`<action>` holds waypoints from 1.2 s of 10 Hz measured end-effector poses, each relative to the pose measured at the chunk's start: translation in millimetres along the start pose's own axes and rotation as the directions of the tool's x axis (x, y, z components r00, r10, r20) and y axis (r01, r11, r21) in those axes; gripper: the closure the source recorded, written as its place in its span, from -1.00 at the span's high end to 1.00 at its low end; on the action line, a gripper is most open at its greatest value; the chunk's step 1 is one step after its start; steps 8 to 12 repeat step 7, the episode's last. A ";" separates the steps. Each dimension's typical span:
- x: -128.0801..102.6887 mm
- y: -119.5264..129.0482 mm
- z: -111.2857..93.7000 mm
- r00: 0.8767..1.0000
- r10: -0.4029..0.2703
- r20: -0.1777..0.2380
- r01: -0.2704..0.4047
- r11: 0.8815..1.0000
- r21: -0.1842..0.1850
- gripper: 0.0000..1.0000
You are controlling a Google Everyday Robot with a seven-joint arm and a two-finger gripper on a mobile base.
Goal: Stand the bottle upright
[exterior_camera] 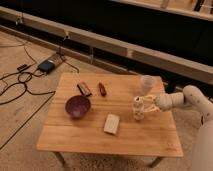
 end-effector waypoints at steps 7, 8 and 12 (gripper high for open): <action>-5.0 -2.9 0.6 0.997 0.020 -0.078 -0.023 0.999 -0.039 -1.00; -5.0 -2.9 0.6 0.997 0.020 -0.078 -0.023 0.999 -0.039 -1.00; -5.0 -2.9 0.6 0.997 0.020 -0.078 -0.023 0.999 -0.039 -1.00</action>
